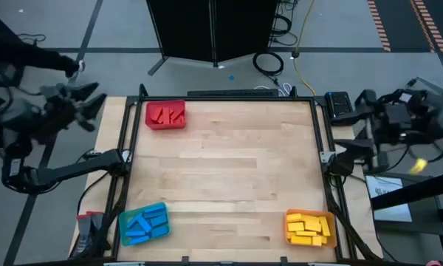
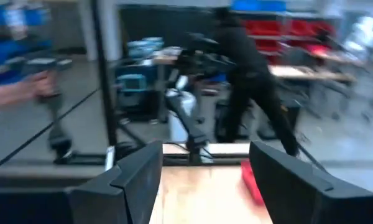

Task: Sort blocks
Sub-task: Return to Home Position

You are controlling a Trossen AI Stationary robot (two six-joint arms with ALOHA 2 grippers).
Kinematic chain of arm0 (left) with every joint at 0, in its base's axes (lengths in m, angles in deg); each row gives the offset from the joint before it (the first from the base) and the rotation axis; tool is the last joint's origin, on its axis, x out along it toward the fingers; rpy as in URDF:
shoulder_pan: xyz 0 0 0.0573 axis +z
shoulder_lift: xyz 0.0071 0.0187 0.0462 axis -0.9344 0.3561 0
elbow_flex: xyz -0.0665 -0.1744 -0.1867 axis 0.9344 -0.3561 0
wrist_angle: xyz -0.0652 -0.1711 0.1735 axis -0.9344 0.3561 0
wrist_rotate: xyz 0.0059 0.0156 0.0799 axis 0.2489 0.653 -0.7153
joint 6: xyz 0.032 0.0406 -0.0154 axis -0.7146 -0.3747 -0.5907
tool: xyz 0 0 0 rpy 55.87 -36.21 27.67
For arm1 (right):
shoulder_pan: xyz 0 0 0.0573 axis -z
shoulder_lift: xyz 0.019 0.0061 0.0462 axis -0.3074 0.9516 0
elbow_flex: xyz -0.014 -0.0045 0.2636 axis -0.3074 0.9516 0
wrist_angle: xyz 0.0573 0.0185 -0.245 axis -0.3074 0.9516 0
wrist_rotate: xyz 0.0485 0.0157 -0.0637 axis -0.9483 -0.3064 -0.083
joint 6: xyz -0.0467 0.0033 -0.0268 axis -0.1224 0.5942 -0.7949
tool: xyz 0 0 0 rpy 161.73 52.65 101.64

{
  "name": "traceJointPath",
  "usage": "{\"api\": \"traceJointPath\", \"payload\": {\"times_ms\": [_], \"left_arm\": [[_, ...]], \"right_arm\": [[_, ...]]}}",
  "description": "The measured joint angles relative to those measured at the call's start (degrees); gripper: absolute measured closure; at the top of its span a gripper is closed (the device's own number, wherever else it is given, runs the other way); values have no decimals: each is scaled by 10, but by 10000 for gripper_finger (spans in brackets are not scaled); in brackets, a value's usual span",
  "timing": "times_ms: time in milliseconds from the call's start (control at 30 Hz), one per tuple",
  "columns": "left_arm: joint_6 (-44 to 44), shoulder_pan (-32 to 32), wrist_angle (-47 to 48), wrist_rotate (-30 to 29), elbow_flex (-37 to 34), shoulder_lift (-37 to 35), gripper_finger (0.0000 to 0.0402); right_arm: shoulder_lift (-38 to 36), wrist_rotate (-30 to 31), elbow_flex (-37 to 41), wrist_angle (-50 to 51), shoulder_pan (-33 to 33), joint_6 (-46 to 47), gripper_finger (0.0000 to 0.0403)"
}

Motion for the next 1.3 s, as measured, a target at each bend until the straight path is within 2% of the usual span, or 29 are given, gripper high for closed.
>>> {"api": "traceJointPath", "payload": {"times_ms": [133,200,267,367,467,633,733,800,900,1133,1300], "left_arm": [[0,0,36,5,-1,-66,134],[2,0,20,42,-12,-103,134],[0,0,-10,94,-26,-139,134],[-10,0,-39,161,-51,-190,134],[10,0,-35,182,-90,-230,134],[76,1,-48,217,-181,-259,134],[76,1,-100,264,-232,-253,134],[56,1,-151,273,-264,-251,134],[41,0,-178,262,-302,-250,134],[78,0,-117,255,-344,-259,134],[79,0,-92,258,-381,-259,134]], "right_arm": [[-16,-113,2,74,0,-120,167],[-31,-162,35,79,0,-136,167],[-60,-188,86,37,0,-123,167],[-134,-255,212,-128,1,-184,167],[-218,-394,386,-335,5,-266,167],[-344,-436,662,-624,32,-226,167],[-397,-511,770,-769,41,-226,167],[-423,-500,818,-791,52,-208,167],[-457,-491,868,-794,74,-161,167],[-517,-526,927,-798,108,-153,167],[-556,-521,978,-805,125,-152,167]]}}
